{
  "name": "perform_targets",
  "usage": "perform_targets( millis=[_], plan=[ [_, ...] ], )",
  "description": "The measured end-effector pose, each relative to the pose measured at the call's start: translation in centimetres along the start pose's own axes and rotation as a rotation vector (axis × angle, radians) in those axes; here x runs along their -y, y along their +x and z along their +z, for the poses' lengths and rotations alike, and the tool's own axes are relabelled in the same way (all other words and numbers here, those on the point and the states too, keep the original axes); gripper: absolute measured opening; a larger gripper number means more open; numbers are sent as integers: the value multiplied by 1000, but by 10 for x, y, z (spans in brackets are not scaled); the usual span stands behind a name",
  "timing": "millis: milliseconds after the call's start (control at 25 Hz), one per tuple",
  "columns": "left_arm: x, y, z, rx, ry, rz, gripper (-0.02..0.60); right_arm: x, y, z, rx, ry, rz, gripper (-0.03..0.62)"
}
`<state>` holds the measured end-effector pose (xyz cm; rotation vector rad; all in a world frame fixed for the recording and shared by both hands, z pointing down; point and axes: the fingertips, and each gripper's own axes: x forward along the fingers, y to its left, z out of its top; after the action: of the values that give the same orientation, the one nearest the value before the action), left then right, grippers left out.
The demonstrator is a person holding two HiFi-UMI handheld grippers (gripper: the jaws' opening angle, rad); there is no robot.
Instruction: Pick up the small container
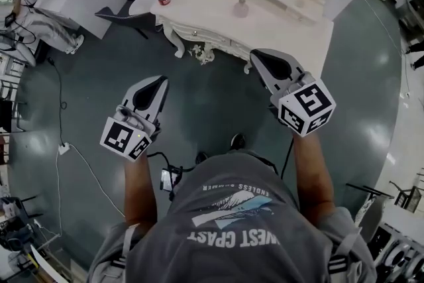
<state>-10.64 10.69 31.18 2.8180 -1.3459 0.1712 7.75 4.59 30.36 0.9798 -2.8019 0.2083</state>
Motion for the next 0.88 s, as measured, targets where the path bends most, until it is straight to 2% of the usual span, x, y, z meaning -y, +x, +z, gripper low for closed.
perform_targets(
  millis=[400, 640, 880],
  plan=[
    [11, 45, 1, -3, 4, 26, 15, 49, -7, -7, -3, 17, 7, 25],
    [18, 72, -1, -9, 2, -33, 15, 69, -22, -15, -11, 45, -49, 26],
    [8, 102, -2, -2, 2, -117, 15, 85, -24, -20, -18, 62, -125, 26]
  ],
)
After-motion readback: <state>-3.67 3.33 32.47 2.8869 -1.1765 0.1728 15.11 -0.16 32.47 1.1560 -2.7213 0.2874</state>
